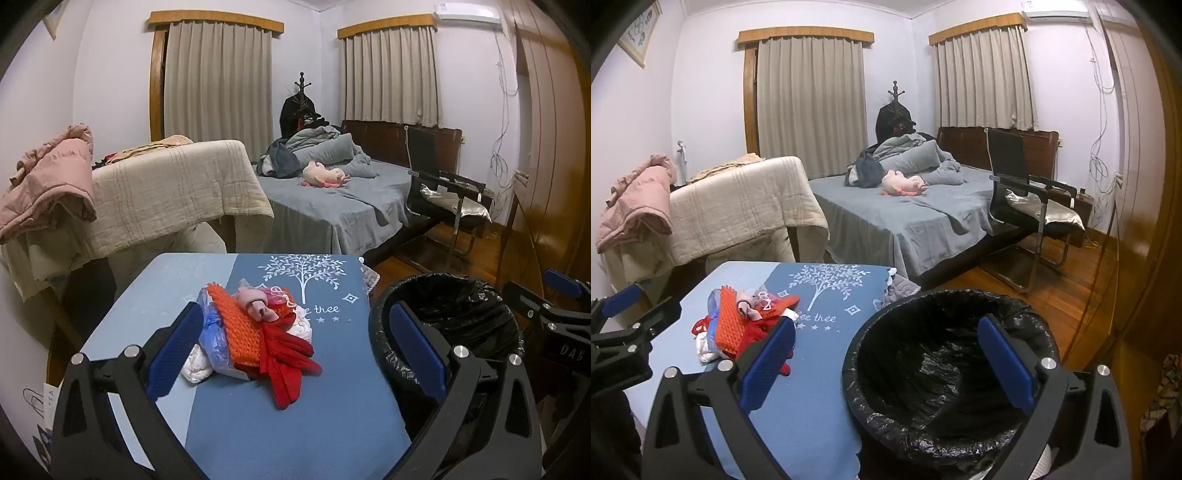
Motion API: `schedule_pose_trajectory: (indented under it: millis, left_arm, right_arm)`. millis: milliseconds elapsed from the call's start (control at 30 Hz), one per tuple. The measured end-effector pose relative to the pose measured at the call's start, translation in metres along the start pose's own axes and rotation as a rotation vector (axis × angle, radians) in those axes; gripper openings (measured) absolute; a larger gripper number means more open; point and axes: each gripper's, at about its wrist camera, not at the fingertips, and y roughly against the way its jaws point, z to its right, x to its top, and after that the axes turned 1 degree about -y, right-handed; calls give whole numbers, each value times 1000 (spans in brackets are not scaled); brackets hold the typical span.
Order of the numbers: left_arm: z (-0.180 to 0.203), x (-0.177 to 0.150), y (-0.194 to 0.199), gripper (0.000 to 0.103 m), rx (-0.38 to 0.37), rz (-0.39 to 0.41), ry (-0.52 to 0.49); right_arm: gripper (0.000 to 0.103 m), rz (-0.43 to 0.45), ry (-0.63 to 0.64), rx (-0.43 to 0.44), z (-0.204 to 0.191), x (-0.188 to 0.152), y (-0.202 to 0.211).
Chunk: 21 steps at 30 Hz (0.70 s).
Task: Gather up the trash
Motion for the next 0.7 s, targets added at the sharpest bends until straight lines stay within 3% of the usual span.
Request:
schedule_pose_trajectory:
  millis: [700]
  left_arm:
    - [-2, -3, -3, 98, -1, 3, 5]
  right_arm:
    - [97, -3, -1, 1, -1, 0, -1]
